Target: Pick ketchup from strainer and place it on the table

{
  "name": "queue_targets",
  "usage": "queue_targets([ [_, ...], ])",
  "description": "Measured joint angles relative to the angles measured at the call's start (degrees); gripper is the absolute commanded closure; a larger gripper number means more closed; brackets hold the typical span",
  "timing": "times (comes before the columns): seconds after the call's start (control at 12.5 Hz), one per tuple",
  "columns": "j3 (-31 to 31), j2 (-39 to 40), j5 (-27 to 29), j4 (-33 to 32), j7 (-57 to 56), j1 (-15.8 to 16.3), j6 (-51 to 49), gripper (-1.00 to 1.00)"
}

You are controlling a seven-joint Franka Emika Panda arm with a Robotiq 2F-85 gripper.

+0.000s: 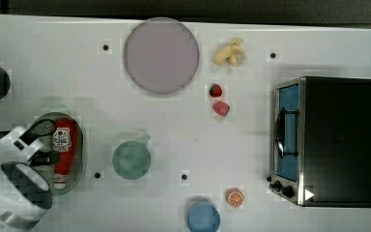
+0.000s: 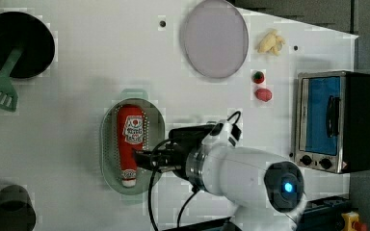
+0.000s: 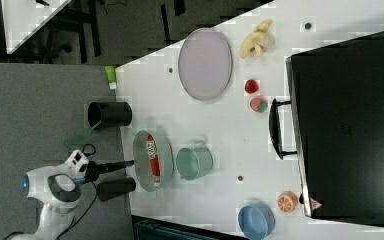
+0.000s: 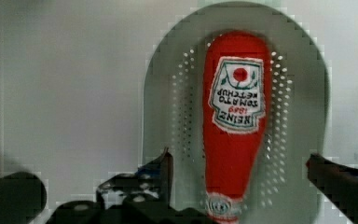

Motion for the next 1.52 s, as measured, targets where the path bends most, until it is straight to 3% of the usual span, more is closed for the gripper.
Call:
queue_targets([
  [0.32,-1.93,12.00,-3.29,-0.56,0.16,-0.21,9.88,-1.00],
  [0.64,-3.72,17.90,-4.80,-2.24,0.67,-0.11,13.01,-1.00],
  [1.04,-8.56,21.54,-4.44,0.34,0.94,4.04,14.18,-1.00],
  [1.12,-9.37,21.65,-4.60,0.56,0.98,4.59,14.80,-0.92],
  [1.36,-11.69,21.68,-4.76,1.34,1.15,6.72,14.97,-0.20],
  [1.52,-11.58,21.54,-5.15,1.34,1.22,6.76,15.47,-0.12],
])
